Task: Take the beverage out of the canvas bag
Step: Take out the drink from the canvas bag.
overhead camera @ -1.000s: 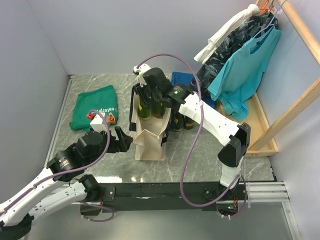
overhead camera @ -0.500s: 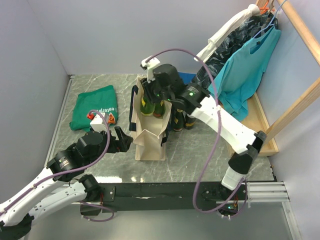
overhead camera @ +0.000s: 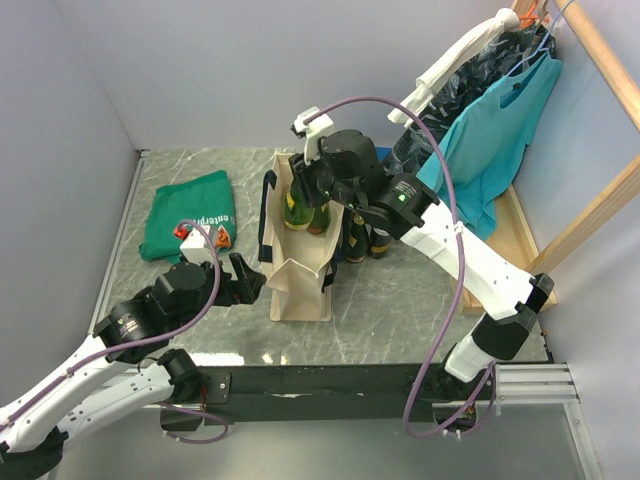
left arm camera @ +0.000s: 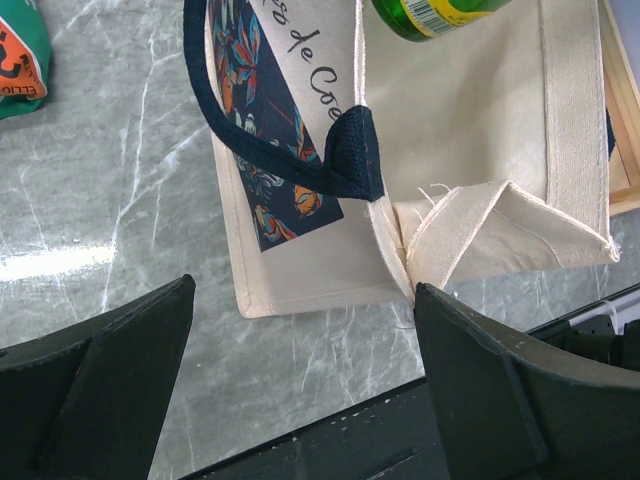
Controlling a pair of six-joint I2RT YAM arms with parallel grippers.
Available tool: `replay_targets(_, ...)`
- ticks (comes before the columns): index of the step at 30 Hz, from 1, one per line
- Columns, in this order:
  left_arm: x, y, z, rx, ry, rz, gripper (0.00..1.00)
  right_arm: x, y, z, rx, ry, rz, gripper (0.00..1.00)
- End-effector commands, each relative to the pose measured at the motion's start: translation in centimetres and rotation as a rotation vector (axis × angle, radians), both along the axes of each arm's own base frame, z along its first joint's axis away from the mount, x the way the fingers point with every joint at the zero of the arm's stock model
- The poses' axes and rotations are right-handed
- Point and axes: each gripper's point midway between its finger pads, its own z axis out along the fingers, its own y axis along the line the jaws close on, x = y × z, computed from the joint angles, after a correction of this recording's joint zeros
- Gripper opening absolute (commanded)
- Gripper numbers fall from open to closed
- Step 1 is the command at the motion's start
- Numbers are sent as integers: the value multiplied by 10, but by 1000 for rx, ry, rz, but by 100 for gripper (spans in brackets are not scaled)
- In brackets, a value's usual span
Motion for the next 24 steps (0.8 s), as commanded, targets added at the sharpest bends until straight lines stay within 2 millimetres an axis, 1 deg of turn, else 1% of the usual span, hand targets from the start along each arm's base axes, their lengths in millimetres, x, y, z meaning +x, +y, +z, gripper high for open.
replay_targets(1,2,0,9,-28,-14,16,96,-9,-14,99,234,-217,-22,0)
replay_targets(7,2,-1,8,-25,-11,13,96,-15,-23,107,240,-236,-40,0)
replay_targets(14,1,-2,8,-24,-9,8,96,-26,-43,123,280,-273,-76,0)
replay_targets(19,1,-1,8,-25,-11,12,96,-30,-56,127,292,-289,-110,0)
replay_targets(24,1,-1,10,-32,-17,12,96,-37,-74,130,307,-305,-141,0)
